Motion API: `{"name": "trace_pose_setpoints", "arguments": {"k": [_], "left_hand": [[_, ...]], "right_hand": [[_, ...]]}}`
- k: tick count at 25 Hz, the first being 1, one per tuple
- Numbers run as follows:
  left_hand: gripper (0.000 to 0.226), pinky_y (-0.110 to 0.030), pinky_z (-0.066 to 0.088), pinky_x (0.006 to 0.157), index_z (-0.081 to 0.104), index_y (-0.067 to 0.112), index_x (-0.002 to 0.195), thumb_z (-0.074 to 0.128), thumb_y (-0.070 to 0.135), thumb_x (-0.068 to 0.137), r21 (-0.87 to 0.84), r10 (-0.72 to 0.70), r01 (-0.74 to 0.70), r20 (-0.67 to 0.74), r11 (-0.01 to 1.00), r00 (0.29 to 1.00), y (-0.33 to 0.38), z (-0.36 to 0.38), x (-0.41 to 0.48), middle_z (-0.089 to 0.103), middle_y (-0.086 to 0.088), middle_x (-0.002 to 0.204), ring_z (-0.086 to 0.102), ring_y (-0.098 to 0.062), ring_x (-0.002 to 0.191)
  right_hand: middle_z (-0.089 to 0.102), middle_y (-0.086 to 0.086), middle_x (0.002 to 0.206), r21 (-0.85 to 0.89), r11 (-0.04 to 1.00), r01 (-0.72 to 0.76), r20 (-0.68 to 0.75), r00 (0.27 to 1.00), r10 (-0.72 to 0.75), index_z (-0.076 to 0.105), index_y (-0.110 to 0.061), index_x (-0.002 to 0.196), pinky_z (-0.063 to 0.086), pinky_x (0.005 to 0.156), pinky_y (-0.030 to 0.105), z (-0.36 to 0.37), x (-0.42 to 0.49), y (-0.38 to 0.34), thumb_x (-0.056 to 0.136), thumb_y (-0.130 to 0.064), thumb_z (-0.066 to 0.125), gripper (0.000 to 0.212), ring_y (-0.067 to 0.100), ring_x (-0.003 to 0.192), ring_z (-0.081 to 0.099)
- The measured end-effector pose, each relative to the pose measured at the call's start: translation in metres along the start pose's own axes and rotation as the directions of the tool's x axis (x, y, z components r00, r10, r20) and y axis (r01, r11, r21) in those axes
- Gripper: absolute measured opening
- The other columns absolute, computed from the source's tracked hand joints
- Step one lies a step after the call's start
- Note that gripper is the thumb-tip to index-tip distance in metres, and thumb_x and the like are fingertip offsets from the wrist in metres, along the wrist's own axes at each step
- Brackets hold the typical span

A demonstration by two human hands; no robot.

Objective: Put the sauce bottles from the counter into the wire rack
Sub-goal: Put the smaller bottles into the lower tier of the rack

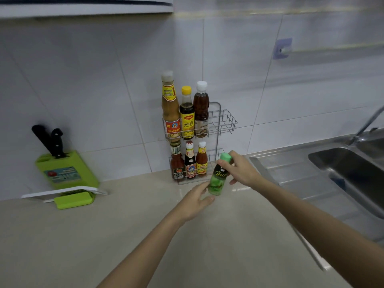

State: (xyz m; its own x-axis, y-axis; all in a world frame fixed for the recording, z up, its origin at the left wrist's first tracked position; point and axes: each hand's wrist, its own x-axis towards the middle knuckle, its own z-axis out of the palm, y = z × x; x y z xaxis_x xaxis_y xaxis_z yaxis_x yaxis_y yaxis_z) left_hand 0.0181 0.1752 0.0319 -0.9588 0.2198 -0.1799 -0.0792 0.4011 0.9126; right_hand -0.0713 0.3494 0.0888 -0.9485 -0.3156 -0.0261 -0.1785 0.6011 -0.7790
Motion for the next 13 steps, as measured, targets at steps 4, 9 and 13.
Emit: {"name": "trace_pose_setpoints", "arguments": {"k": [4, 9, 13], "left_hand": [[0.050, -0.027, 0.033, 0.107, 0.039, 0.013, 0.143, 0.053, 0.018, 0.096, -0.122, -0.198, 0.173, -0.242, 0.977, 0.950, -0.031, -0.024, 0.019, 0.041, -0.004, 0.150, 0.041, -0.017, 0.136], [0.045, -0.035, 0.039, 0.101, 0.039, 0.012, 0.141, 0.047, 0.019, 0.097, -0.326, -0.427, 0.297, -0.475, 0.898, 0.769, -0.068, -0.060, 0.049, 0.045, -0.006, 0.142, 0.044, -0.023, 0.128], [0.046, -0.032, 0.029, 0.105, 0.035, 0.016, 0.145, 0.034, 0.028, 0.100, -0.543, -0.530, 0.265, -0.416, 0.797, 0.739, -0.093, -0.077, 0.068, 0.034, -0.009, 0.153, 0.033, -0.025, 0.140]], "right_hand": [[0.061, 0.013, 0.098, -0.099, 0.995, 0.020, -0.129, 0.991, -0.033, 0.047, -0.013, 0.100, 0.058, 0.067, 0.048, -0.008, 0.040, 0.020, 0.093, -0.041, 0.053, 0.029, 0.030, 0.084, 0.065], [0.057, 0.009, 0.108, -0.128, 0.992, -0.009, -0.240, 0.970, -0.022, 0.049, -0.011, 0.114, 0.048, 0.076, 0.038, 0.000, 0.084, 0.039, 0.095, -0.032, 0.052, 0.028, 0.027, 0.092, 0.059], [0.059, 0.011, 0.105, -0.117, 0.993, 0.034, -0.261, 0.963, -0.063, 0.051, -0.009, 0.115, 0.051, 0.081, 0.049, 0.020, 0.106, 0.059, 0.092, -0.022, 0.059, 0.027, 0.030, 0.092, 0.061]]}}
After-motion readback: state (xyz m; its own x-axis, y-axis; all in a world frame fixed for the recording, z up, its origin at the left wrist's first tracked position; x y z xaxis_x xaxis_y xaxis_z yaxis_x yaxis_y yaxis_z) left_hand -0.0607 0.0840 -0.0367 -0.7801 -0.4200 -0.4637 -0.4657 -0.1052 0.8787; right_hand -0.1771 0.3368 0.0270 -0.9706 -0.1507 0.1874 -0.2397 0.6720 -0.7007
